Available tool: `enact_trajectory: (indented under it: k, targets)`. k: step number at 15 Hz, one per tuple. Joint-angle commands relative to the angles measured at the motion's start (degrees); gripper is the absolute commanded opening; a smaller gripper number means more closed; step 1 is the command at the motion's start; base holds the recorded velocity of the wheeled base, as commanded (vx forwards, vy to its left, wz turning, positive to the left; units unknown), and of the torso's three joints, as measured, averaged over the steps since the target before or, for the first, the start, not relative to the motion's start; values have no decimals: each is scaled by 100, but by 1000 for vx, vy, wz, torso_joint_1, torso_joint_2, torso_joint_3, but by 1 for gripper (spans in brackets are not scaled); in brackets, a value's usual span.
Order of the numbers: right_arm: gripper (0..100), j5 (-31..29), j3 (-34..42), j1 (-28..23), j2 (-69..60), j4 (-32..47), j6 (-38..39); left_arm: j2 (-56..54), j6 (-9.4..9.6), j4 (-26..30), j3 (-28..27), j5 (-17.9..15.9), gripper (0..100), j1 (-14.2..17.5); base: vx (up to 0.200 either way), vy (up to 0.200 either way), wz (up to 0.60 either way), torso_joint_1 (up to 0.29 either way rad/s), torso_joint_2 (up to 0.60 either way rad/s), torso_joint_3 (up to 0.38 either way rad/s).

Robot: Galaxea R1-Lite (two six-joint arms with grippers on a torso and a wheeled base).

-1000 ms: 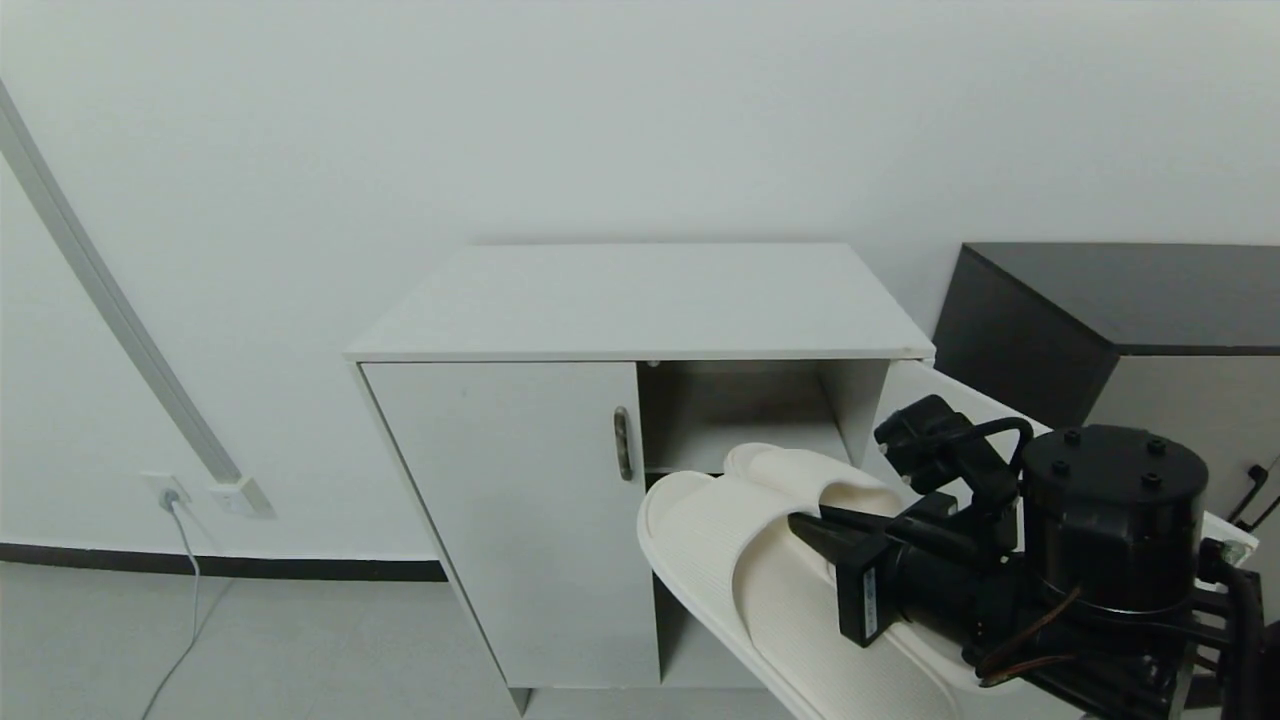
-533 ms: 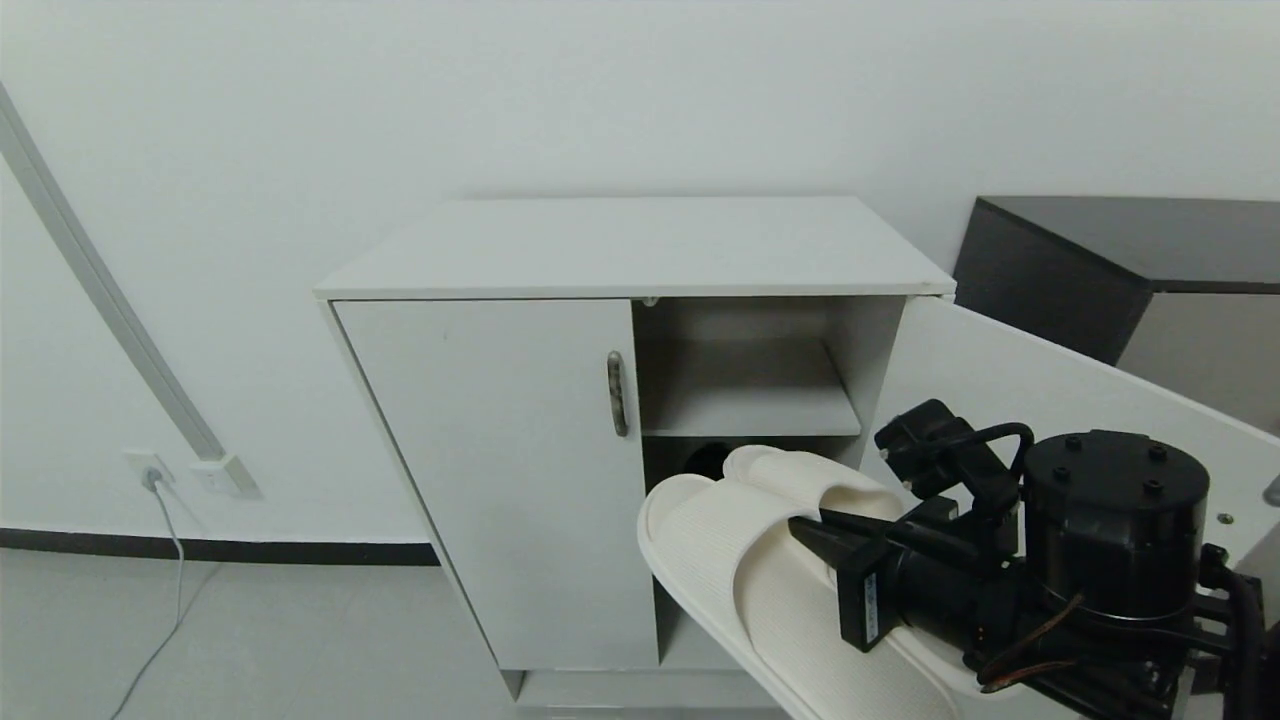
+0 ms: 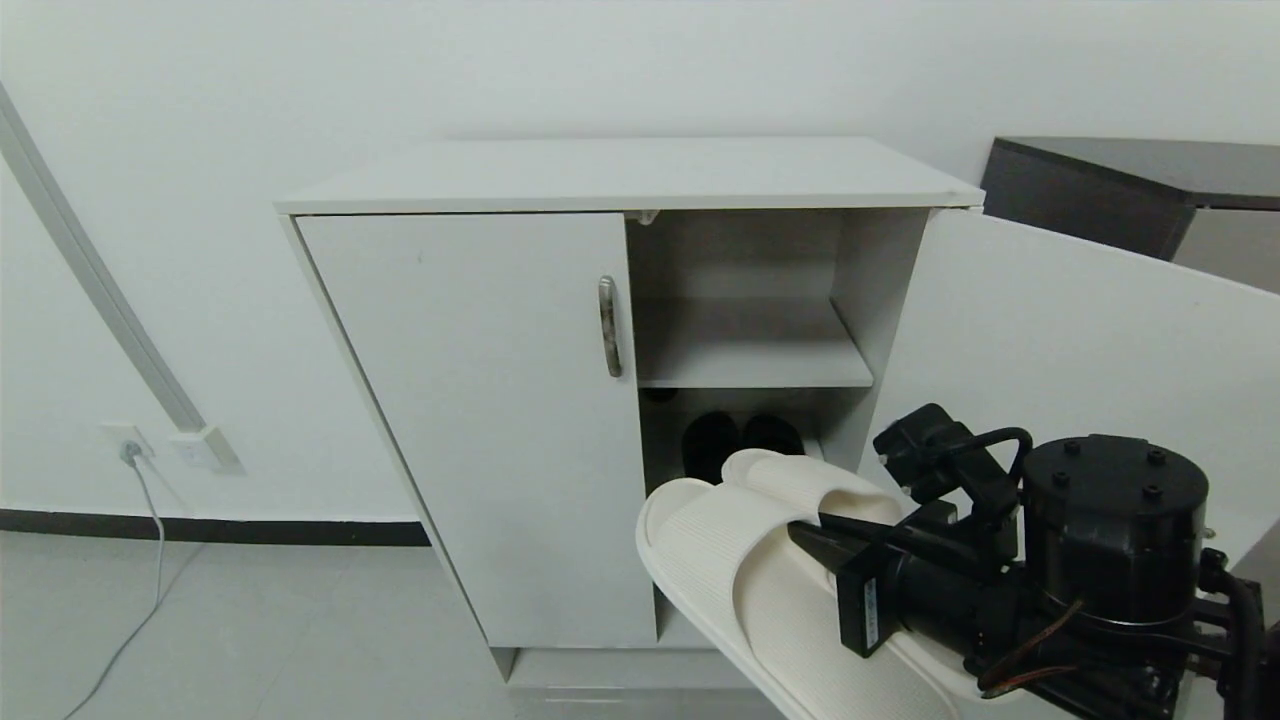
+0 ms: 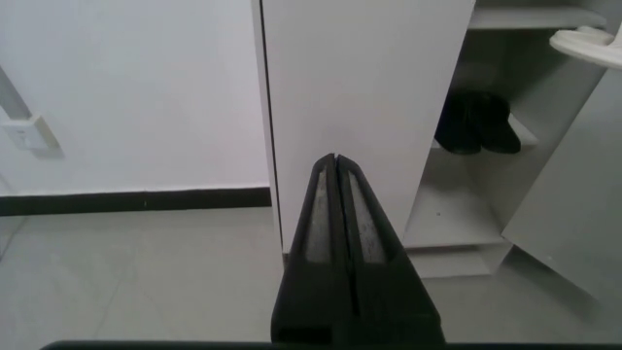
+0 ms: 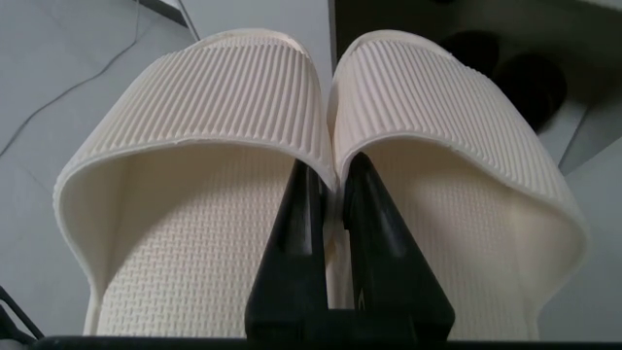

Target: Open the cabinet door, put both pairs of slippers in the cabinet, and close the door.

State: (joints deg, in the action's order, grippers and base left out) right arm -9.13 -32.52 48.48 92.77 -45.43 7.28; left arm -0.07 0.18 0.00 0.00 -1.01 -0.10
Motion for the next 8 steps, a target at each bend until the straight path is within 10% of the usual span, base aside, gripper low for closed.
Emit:
enact_trajectory:
  k: [1, 8]
  targets:
    - [0, -1, 9, 12, 13, -1, 2, 7, -1, 0, 0, -4, 0, 1, 0, 0, 0, -46, 442, 383]
    - [0, -1, 27, 21, 48, -44, 2, 7, -1, 0, 0, -4, 0, 1, 0, 0, 0, -12, 241, 220]
